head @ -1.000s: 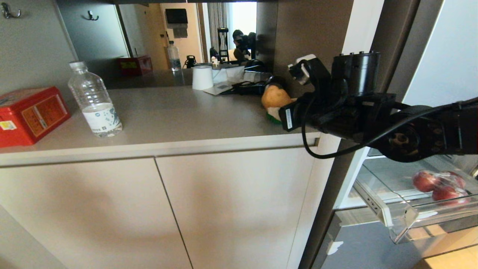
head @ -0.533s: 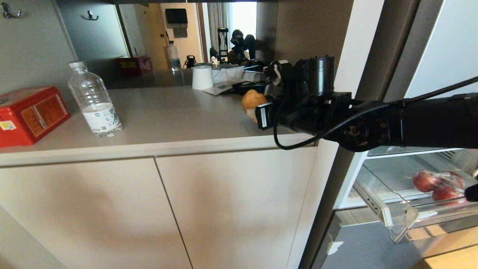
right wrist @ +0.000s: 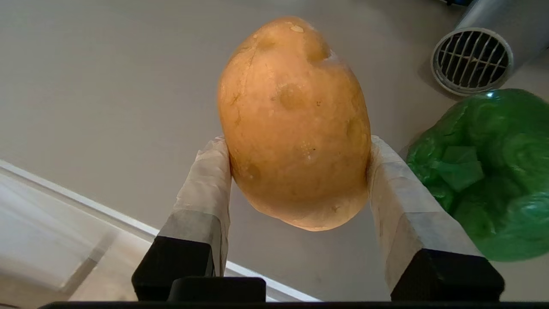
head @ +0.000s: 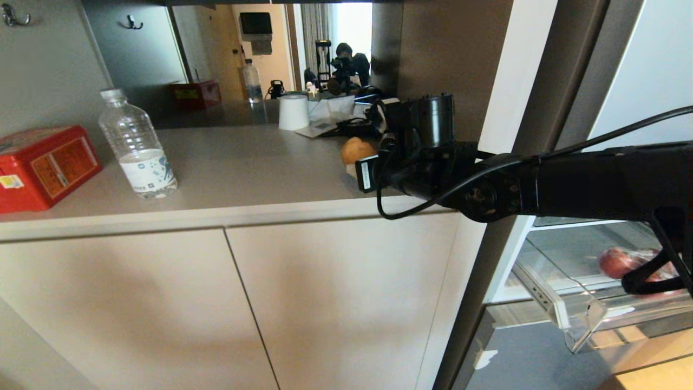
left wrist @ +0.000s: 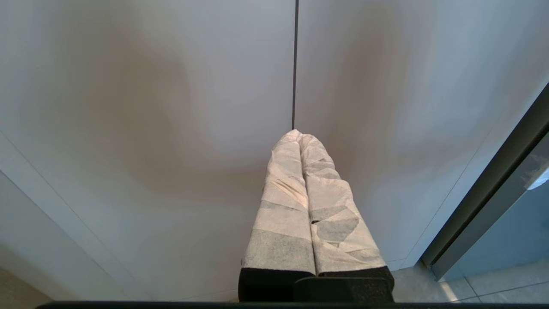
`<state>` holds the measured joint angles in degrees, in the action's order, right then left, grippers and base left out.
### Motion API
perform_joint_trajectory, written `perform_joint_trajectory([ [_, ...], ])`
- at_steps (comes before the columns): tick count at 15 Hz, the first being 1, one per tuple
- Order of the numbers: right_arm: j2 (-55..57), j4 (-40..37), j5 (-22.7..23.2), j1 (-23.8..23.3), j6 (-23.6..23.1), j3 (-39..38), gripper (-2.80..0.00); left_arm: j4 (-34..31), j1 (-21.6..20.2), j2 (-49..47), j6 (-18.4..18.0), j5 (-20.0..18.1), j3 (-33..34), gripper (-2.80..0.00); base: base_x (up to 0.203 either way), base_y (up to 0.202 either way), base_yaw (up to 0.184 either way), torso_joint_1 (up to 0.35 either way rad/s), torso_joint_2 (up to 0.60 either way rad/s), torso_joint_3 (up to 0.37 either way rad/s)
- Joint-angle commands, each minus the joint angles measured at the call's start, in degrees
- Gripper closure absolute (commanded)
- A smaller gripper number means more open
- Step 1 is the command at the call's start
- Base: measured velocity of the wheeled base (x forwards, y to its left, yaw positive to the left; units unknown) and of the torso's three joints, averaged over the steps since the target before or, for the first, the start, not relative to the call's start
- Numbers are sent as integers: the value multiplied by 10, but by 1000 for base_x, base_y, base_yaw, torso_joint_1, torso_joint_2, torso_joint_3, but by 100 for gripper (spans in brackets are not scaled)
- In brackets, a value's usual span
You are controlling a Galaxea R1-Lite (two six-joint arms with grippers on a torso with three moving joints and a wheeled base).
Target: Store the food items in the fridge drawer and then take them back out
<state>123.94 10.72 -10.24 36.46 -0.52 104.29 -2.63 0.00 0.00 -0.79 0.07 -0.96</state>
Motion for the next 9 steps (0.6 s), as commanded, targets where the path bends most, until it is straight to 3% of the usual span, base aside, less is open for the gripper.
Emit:
perform_joint_trajectory([
  [1,8,2,-1,0,-1,3,0,0,0,0,0,0,0,0,0,0,0,0,0,0],
  [9,17,2,-14,0,-1,2,0,0,0,-1,0,0,0,0,0,0,0,0,0,0],
])
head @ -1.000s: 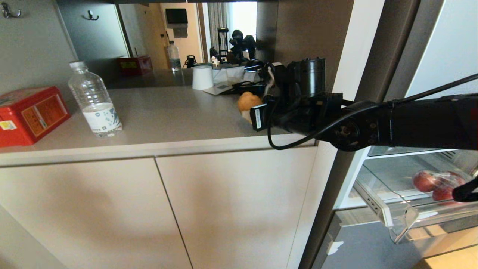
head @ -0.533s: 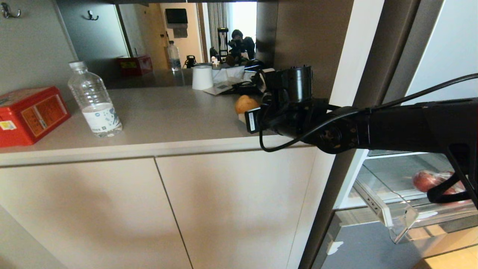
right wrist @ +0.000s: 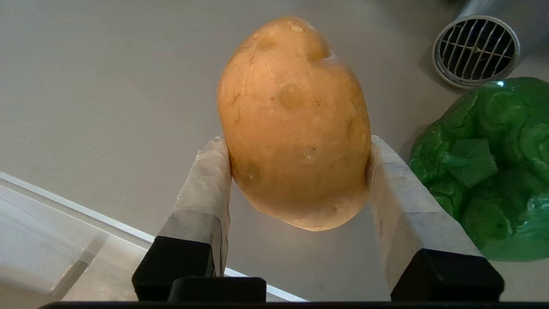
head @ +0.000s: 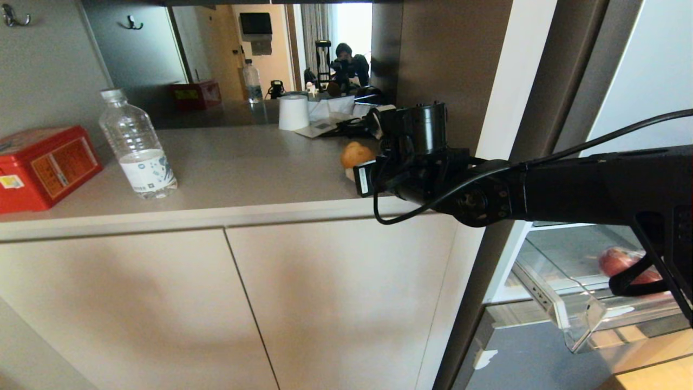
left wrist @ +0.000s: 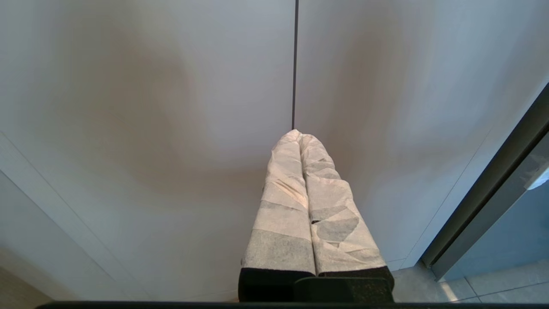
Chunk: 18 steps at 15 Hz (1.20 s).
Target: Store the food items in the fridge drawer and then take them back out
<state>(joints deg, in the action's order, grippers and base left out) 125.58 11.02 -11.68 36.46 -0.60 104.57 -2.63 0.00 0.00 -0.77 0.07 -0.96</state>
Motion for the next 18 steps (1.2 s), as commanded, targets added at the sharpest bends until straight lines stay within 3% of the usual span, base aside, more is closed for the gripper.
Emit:
perform_joint_trajectory([
  [1,1,-1,-1,0,0,-1,0,0,0,0,0,0,0,0,0,0,0,0,0,0],
  [2,1,-1,-1,0,0,-1,-280,0,0,0,0,0,0,0,0,0,0,0,0,0],
  [14,8,0,-2,1,3,5,-280,0,0,0,0,0,0,0,0,0,0,0,0,0],
  [18,-38,0,-17,2,2,-19,-280,0,0,0,0,0,0,0,0,0,0,0,0,0],
])
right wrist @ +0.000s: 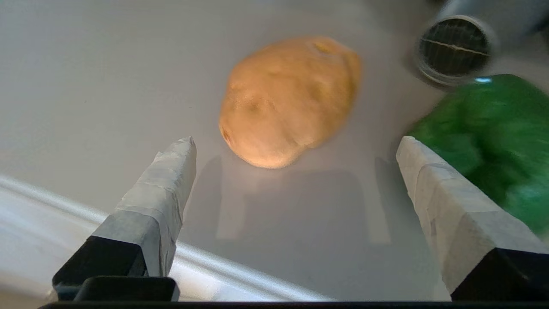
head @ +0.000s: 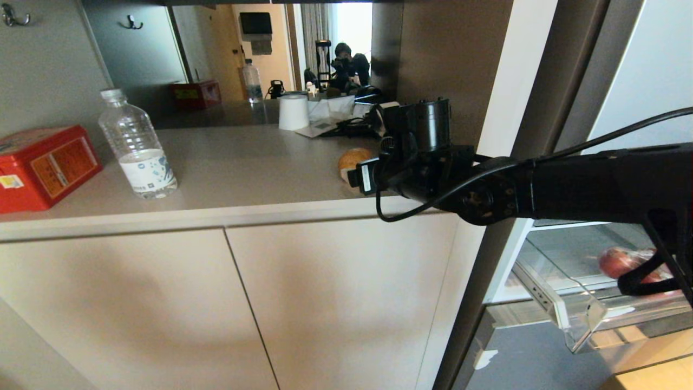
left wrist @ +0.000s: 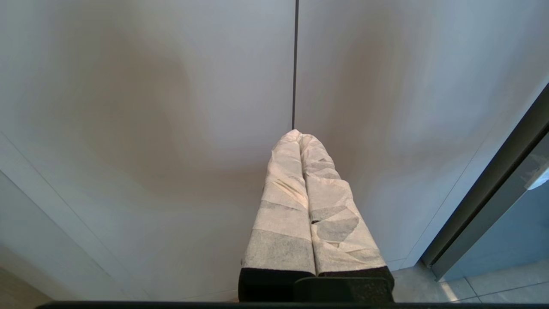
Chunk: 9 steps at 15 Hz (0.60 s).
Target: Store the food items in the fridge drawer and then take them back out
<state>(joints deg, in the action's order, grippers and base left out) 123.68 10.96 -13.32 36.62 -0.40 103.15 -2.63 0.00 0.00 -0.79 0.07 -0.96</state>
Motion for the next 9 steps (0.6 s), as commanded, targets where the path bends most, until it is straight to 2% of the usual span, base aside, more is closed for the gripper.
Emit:
perform_joint_trajectory([
  [1,-46,1,-3,3,-1,-34,-280,0,0,-1,0,0,0,0,0,0,0,0,0,0],
  [4,-140,6,-5,17,-2,-147,-280,0,0,0,0,0,0,0,0,0,0,0,0,0],
  [5,-173,14,-5,20,-2,-189,0,0,0,0,0,0,0,0,0,0,0,0,0,0],
  [9,-254,81,-5,30,-5,-312,0,-1,0,0,0,0,0,0,0,0,0,0,0,0],
])
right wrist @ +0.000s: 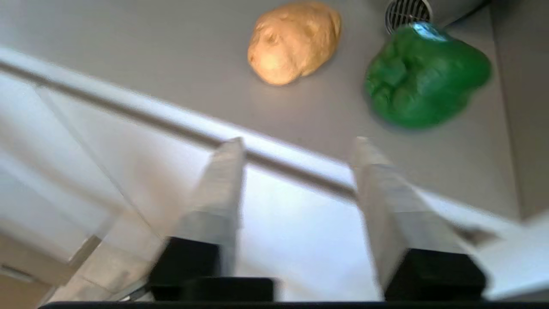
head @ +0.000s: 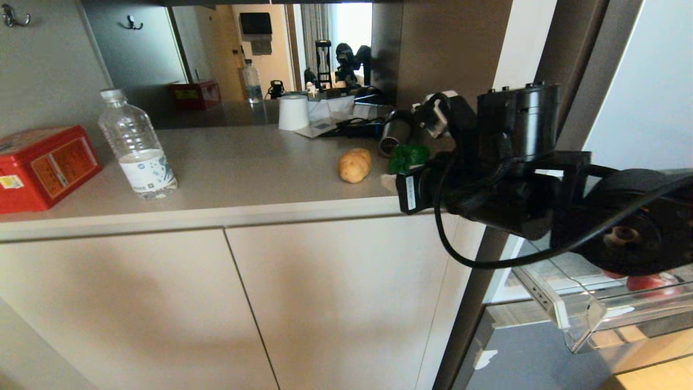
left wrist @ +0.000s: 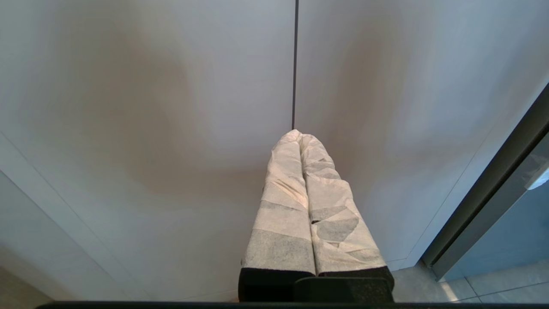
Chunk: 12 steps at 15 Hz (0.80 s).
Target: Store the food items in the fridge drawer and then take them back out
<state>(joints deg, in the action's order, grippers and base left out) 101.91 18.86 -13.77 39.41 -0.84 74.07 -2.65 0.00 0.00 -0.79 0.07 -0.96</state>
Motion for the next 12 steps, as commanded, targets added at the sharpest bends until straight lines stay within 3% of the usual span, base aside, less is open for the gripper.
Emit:
perform_joint_trajectory([
  [1,-57,4,-1,2,1,-50,0,0,0,0,0,0,0,0,0,0,0,0,0,0],
  [4,-136,6,-25,-1,5,-179,0,0,0,0,0,0,0,0,0,0,0,0,0,0],
  [6,-202,6,-58,-31,10,-286,0,0,0,0,0,0,0,0,0,0,0,0,0,0],
  [7,-237,5,-66,-71,10,-325,0,0,0,0,0,0,0,0,0,0,0,0,0,0],
  [9,-290,1,-67,-198,9,-387,0,0,0,-1,0,0,0,0,0,0,0,0,0,0],
  [12,-346,-2,-11,-409,3,-463,0,0,0,-1,0,0,0,0,0,0,0,0,0,0],
])
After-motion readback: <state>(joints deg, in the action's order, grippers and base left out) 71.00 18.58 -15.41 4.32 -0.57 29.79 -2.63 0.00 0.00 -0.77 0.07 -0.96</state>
